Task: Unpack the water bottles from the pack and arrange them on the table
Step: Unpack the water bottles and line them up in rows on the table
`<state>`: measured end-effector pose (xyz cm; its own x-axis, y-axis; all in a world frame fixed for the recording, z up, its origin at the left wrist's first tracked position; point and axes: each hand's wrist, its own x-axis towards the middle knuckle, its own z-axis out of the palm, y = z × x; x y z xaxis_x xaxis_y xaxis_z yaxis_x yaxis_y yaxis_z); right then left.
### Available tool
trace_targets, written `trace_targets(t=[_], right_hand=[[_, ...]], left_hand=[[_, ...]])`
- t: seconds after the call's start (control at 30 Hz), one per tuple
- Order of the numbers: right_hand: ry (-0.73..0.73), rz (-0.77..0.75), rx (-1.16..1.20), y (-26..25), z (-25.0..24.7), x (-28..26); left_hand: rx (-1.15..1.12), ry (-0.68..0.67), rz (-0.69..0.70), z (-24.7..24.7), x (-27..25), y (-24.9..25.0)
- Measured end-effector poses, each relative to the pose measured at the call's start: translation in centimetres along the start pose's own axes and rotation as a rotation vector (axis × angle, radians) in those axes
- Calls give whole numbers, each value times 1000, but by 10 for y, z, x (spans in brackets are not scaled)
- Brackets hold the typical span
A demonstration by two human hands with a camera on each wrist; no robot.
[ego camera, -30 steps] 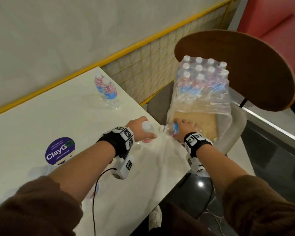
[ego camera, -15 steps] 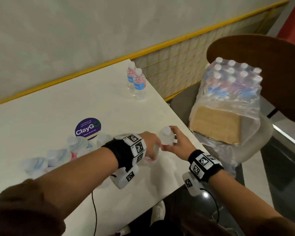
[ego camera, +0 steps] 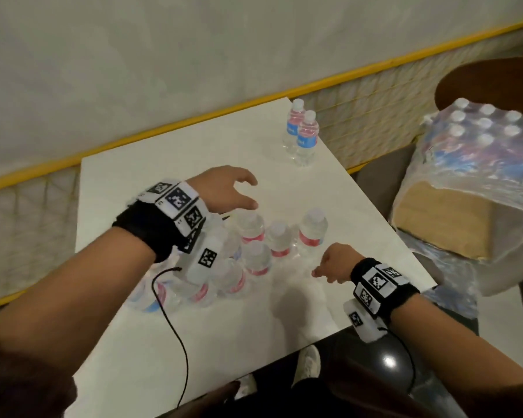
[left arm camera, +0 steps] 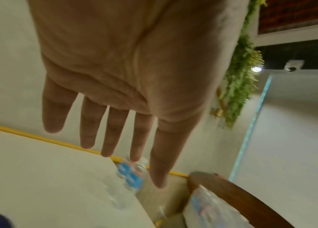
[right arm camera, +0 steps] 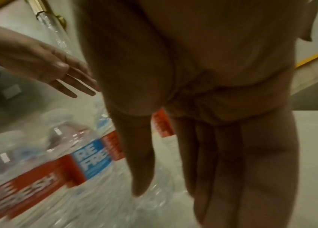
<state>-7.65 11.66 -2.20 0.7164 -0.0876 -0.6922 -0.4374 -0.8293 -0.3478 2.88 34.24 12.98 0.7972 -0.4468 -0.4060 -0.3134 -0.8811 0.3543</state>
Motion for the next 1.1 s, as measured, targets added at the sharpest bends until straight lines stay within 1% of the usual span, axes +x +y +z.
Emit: trace_targets(t=[0.03, 0.07, 0.13, 0.2, 0.33, 0.4, 0.47, 0.5, 0.57, 0.63, 0.7, 0.73, 0.8, 0.9, 0.97, 1.0, 1.03, 1.1], right_hand=[[-93, -26, -14, -4, 5, -4], [-154, -64, 2, -10, 12, -7], [-237, -148, 57, -22, 27, -10], [-305, -197, 88, -36, 42, -11], [-434, -259, 80, -64, 70, -14], [-472, -308, 56, -79, 82, -13], [-488, -354, 27, -94, 91, -13], [-492, -370, 13, -99, 96, -11], [-506, -388, -20, -108, 106, -10], [-495, -409, -49, -114, 117, -9], [-472, -426, -36, -120, 125, -10], [-458, -433, -23, -123, 128, -11], [-441, -429, 12, -126, 133, -11], [-418, -362, -6, -125, 133, -9], [-398, -277, 1, -119, 129, -3], [-376, -237, 38, -116, 127, 0], [-336, -204, 81, -113, 126, 3], [-263, -142, 152, -109, 126, 9]], left_hand=[[-23, 11, -56, -7, -6, -18], [-32, 19, -116, -12, -11, -36], [-24, 14, -213, -14, -21, -70], [-47, -18, -286, -10, -31, -101], [-291, -98, -481, 8, -51, -157], [-365, -157, -542, 21, -58, -174], [-491, -184, -545, 33, -60, -183], [-562, -163, -530, 38, -59, -185], [-646, -67, -495, 44, -54, -190], [-669, 35, -454, 46, -48, -193], [-708, 102, -407, 46, -44, -197], [-743, 112, -390, 46, -43, -200], [-850, 84, -353, 47, -44, -207], [-1008, 52, -323, 48, -56, -222], [-978, 50, -357, 57, -67, -241], [-916, 16, -370, 63, -72, -250], [-795, -57, -365, 72, -78, -258], [-477, -283, -291, 91, -86, -266]])
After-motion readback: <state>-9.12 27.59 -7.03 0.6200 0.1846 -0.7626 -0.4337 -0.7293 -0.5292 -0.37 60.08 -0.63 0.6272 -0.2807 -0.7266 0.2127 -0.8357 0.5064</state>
